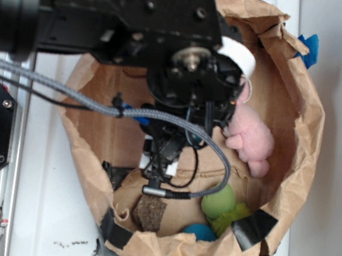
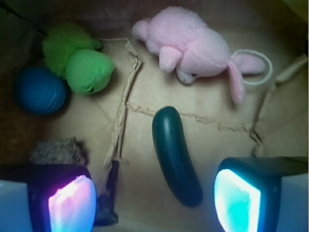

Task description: Grab the rock.

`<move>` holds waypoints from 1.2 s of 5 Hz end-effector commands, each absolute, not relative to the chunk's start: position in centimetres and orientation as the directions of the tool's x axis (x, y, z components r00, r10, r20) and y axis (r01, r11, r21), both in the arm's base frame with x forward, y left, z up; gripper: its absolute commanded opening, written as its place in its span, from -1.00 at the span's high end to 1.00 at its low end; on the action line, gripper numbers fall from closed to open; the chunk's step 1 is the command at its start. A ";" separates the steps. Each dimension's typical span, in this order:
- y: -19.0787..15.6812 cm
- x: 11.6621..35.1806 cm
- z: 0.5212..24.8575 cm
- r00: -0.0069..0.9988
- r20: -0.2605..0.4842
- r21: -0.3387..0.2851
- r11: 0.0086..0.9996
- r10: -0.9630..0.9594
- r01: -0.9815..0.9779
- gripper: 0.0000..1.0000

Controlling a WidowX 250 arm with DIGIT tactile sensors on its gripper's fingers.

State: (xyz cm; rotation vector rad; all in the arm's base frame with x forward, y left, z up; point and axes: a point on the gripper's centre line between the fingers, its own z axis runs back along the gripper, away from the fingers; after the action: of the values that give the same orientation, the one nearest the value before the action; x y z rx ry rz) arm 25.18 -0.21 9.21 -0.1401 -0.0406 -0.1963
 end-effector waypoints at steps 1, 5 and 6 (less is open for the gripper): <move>-4.3 25.9 8.5 0.942 0.127 -0.239 0.912 -0.310 0.333 -1.00; -7.9 23.8 6.3 0.881 0.132 -0.316 0.823 -0.455 0.472 -1.00; -8.6 23.3 6.1 0.870 0.134 -0.326 0.808 -0.474 0.490 -1.00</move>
State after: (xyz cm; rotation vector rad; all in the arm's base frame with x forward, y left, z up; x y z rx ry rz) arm 23.84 -7.32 5.31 -0.3631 -0.0254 -0.4368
